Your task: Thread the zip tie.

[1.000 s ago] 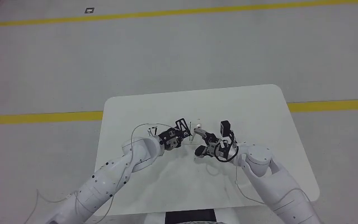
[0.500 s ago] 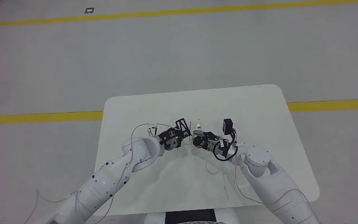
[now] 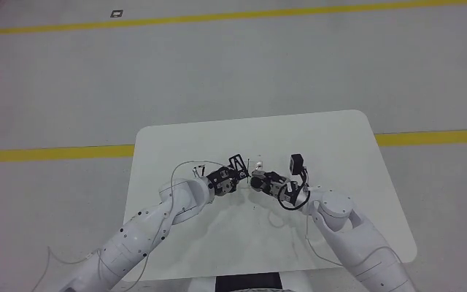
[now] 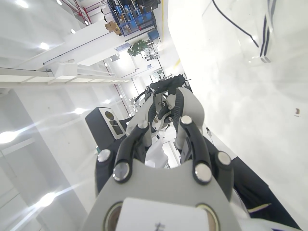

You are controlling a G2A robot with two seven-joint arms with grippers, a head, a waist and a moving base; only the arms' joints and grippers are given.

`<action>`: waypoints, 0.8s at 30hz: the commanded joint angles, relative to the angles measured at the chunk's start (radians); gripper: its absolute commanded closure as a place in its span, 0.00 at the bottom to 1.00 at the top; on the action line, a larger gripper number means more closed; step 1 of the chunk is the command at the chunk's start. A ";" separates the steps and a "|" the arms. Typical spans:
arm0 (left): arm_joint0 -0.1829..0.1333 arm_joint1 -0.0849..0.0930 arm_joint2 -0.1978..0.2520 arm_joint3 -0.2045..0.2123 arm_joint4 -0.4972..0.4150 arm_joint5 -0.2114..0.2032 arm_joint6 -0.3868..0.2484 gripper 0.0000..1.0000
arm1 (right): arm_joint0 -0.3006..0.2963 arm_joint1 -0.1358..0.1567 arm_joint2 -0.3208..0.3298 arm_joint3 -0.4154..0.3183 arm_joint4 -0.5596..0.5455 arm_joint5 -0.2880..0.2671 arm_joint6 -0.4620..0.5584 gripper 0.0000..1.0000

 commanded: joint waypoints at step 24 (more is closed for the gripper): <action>0.000 0.000 0.000 0.000 0.000 0.000 0.000 1.00 | 0.005 -0.004 -0.022 -0.012 -0.024 -0.007 -0.028 0.87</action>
